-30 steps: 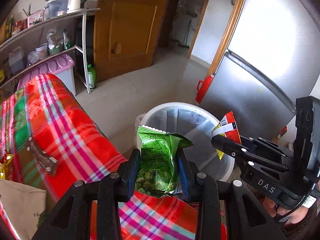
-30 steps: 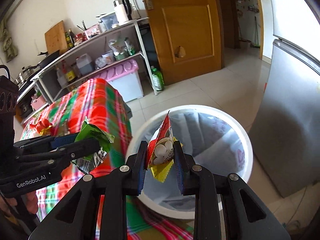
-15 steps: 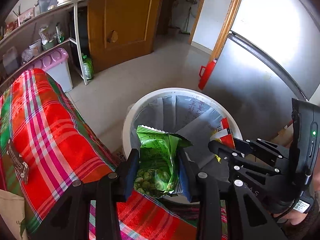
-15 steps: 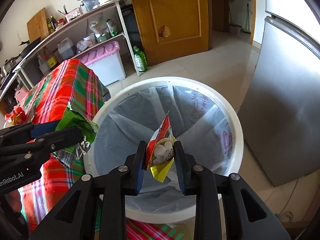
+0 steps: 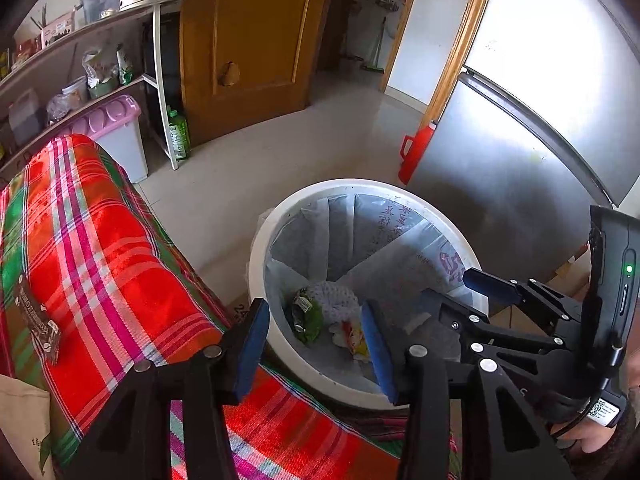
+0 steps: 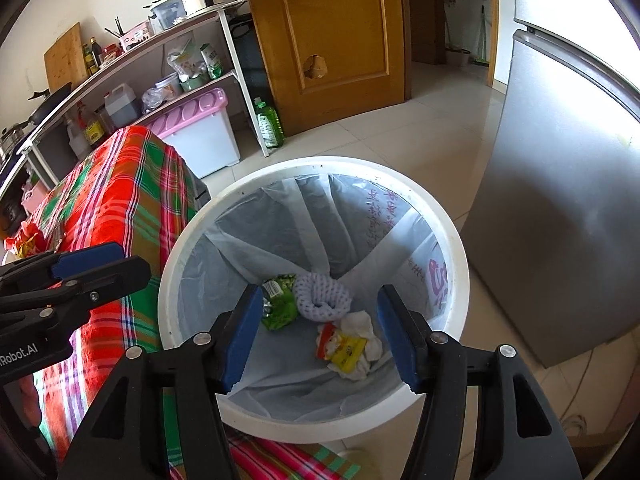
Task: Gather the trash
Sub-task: 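Move both open tools back toward the remaining trash on the table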
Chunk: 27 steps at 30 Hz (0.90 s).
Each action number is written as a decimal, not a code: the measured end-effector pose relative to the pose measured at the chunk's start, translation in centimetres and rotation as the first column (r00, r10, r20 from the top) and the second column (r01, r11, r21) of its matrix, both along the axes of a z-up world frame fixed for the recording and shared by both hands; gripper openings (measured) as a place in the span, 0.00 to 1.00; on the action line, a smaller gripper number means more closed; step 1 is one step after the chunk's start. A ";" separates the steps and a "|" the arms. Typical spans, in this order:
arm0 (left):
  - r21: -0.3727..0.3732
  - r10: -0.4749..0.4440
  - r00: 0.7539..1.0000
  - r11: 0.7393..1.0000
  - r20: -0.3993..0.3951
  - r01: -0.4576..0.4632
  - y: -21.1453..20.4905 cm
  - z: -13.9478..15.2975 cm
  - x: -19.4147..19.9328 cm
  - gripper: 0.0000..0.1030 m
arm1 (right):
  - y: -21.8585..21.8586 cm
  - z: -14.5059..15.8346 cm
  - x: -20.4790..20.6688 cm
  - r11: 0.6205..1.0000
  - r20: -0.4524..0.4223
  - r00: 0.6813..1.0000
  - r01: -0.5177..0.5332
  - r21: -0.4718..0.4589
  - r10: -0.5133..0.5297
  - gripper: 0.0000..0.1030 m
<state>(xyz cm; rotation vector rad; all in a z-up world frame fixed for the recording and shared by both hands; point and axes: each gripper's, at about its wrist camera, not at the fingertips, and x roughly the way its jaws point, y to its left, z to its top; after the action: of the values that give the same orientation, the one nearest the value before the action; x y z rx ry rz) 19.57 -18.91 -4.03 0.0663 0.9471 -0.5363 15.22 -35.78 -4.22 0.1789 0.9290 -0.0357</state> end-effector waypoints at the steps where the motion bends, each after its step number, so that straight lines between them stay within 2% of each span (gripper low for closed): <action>1: 0.000 0.002 1.000 1.000 0.002 -0.002 0.1 0.1 -0.1 0.46 | 0.1 0.1 -0.1 1.000 0.000 1.000 -0.001 0.002 0.001 0.58; 7: -0.009 0.024 1.000 1.000 0.018 -0.023 1.3 0.9 -0.8 0.47 | 1.0 1.1 -0.8 1.000 0.022 1.000 -0.008 -0.013 0.009 0.58; 15: -0.063 0.074 0.996 0.995 0.041 -0.072 4.9 2.8 -2.2 0.47 | 3.0 3.5 -1.9 0.999 0.078 0.997 -0.025 -0.027 0.027 0.58; 18: -0.074 0.106 0.993 0.992 0.057 -0.102 6.4 3.6 -2.7 0.47 | 4.2 4.3 -2.2 0.999 0.096 0.994 -0.048 -0.025 0.050 0.58; 22: -0.084 0.145 0.986 0.987 0.085 -0.138 8.7 4.5 -3.6 0.53 | 6.3 5.1 -2.3 0.996 0.120 0.988 -0.092 -0.016 0.093 0.58; 27: -0.089 0.217 0.971 0.974 0.100 -0.208 12.3 5.3 -4.7 0.53 | 9.5 5.8 -2.2 0.988 0.144 0.977 -0.157 0.003 0.155 0.58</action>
<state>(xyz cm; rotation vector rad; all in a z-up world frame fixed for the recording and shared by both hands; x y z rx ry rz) 14.82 -6.66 1.24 -0.0755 0.8138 -0.3668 13.00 -26.30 1.58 0.1199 0.7978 0.1283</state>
